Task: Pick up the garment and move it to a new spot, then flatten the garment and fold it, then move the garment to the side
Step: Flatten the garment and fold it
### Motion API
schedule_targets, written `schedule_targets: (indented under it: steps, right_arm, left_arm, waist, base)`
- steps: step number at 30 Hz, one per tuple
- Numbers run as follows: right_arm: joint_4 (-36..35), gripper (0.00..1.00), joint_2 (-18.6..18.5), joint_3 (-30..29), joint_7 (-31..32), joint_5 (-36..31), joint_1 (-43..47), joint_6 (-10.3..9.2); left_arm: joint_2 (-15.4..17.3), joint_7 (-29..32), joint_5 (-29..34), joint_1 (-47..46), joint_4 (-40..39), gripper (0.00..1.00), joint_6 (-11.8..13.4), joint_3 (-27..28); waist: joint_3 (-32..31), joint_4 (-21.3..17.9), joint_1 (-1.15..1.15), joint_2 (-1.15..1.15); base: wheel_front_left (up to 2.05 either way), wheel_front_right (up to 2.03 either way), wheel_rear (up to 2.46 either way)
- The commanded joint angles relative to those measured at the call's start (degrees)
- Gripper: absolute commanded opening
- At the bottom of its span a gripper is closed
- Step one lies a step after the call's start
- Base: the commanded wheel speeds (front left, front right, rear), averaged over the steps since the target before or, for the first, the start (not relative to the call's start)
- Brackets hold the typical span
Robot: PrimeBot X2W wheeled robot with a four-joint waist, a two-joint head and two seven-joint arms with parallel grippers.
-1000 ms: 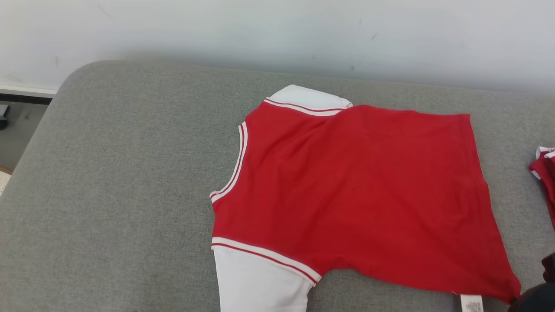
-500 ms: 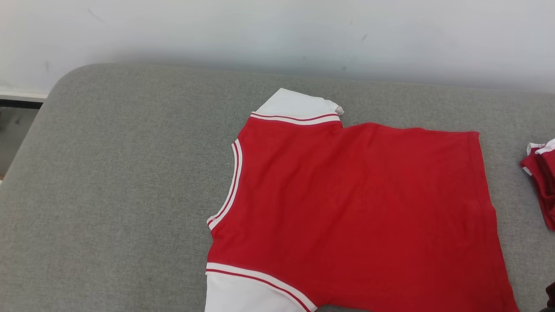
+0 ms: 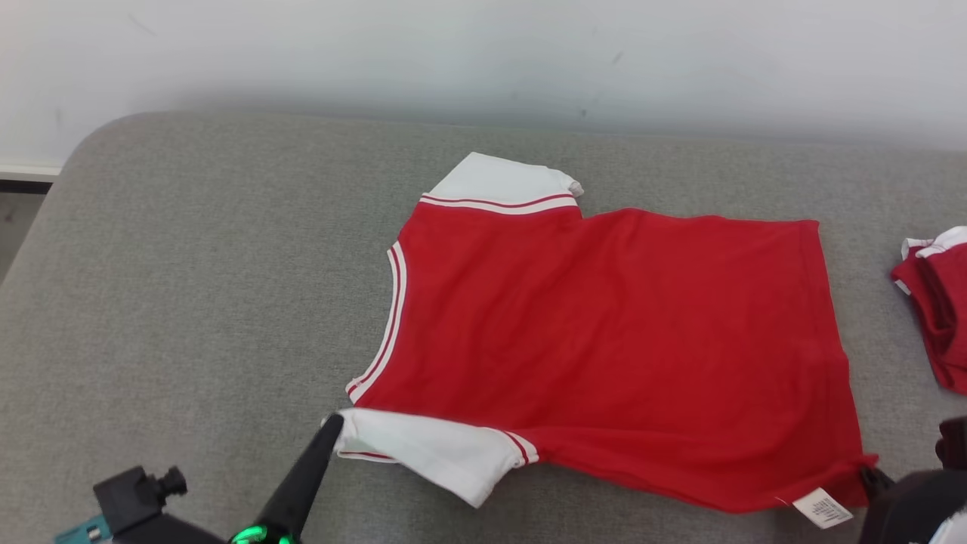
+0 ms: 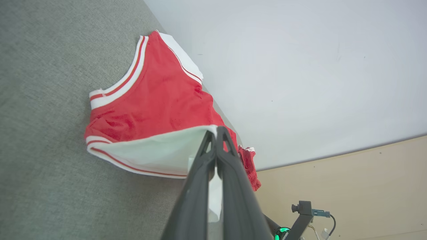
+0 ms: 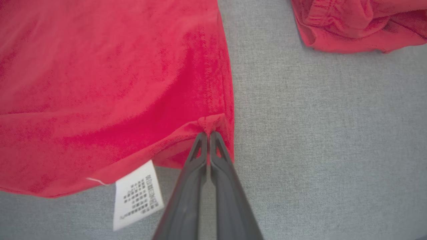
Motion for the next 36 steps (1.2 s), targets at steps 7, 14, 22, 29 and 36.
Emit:
schedule_targets:
  steps: [7,14,22,29,36]
  right_arm:
    - [3.9,0.0,-1.0,2.0,-3.7,-0.9,-5.4,-0.12]
    - [7.1,0.0,-2.0,3.4,-7.5,-2.3,-9.7,-0.12]
    - [12.0,0.0,-2.8,4.1,-14.4,-4.6,-14.8,-0.12]
    - [15.4,0.0,-2.7,3.4,-17.6,-6.7,-16.8,-0.12]
    - [18.0,0.0,-2.1,2.0,-18.9,-7.9,-17.5,-0.12]
  left_arm:
    - [-1.6,-5.7,7.2,-9.0,8.8,0.0,-0.5,-1.9]
    - [-2.1,-9.7,13.9,-16.3,16.5,0.0,-0.5,-4.8]
    - [-2.2,-11.6,18.4,-22.7,22.7,0.0,-0.4,-7.7]
    - [-2.3,-13.7,19.7,-25.7,25.5,0.0,-0.4,-8.4]
    - [-1.9,-15.2,20.9,-28.7,26.8,0.0,-0.4,-9.6]
  waist:
    - [0.7,-1.4,0.0,0.0]
    - [2.0,-2.1,0.0,0.0]
    - [3.8,-2.6,0.0,0.0]
    - [4.8,-2.8,0.0,0.0]
    - [6.0,-3.0,0.0,0.0]
  base:
    - [0.0,0.0,0.0]
    - [0.0,0.0,0.0]
    - [0.0,0.0,0.0]
    - [0.0,0.0,0.0]
    - [0.0,0.0,0.0]
